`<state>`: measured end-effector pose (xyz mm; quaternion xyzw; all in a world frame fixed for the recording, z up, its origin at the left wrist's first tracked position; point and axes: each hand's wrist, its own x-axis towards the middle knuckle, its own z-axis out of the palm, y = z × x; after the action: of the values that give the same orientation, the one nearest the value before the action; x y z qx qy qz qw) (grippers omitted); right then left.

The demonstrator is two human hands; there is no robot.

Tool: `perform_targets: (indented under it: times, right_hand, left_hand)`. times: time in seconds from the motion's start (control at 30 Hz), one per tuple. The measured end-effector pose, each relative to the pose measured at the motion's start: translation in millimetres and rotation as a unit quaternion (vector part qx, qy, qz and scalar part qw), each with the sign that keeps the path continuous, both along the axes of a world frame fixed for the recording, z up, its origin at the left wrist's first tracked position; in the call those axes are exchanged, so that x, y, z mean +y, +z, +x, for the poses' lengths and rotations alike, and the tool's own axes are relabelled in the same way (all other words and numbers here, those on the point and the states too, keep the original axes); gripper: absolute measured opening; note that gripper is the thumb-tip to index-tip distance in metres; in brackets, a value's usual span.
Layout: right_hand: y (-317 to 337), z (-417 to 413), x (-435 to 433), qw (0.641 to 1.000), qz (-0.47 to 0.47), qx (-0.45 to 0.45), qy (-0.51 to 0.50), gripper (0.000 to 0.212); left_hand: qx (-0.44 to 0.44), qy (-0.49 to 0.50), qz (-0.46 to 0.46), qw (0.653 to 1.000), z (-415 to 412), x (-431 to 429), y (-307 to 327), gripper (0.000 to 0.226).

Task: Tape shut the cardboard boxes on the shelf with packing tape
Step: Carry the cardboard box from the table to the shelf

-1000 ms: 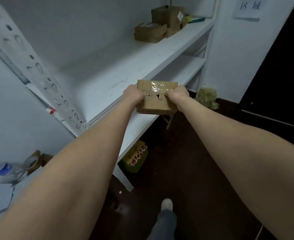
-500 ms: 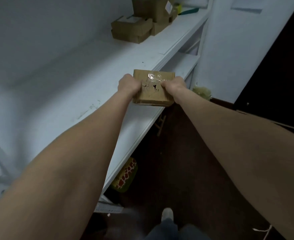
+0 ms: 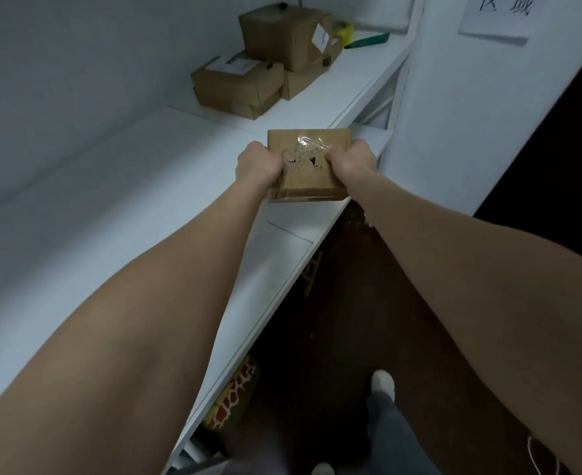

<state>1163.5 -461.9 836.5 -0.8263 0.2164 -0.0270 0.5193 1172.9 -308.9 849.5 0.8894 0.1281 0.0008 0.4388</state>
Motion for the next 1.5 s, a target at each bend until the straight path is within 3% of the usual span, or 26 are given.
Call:
perform_targets:
  times: [0.53, 0.73, 1.0, 1.5]
  right_hand:
    - [50.8, 196.1, -115.0, 0.997, 0.010, -0.047, 0.054, 0.043]
    - [58.5, 261.3, -144.7, 0.997, 0.034, -0.059, 0.040, 0.040]
    - [68.1, 364.1, -193.6, 0.997, 0.024, -0.076, -0.019, 0.037]
    - [74.0, 512.0, -265.3, 0.994, 0.051, -0.090, -0.019, 0.034]
  left_hand:
    - [-0.032, 0.047, 0.059, 0.997, 175.5, -117.6, 58.4, 0.038]
    - [-0.046, 0.057, 0.064, 0.995, 243.7, -151.9, 69.5, 0.039]
    - [-0.068, -0.002, 0.095, 0.993, 360.3, -207.6, 81.2, 0.040]
    - [-0.055, 0.020, -0.003, 0.998, 512.5, -282.0, 84.3, 0.041]
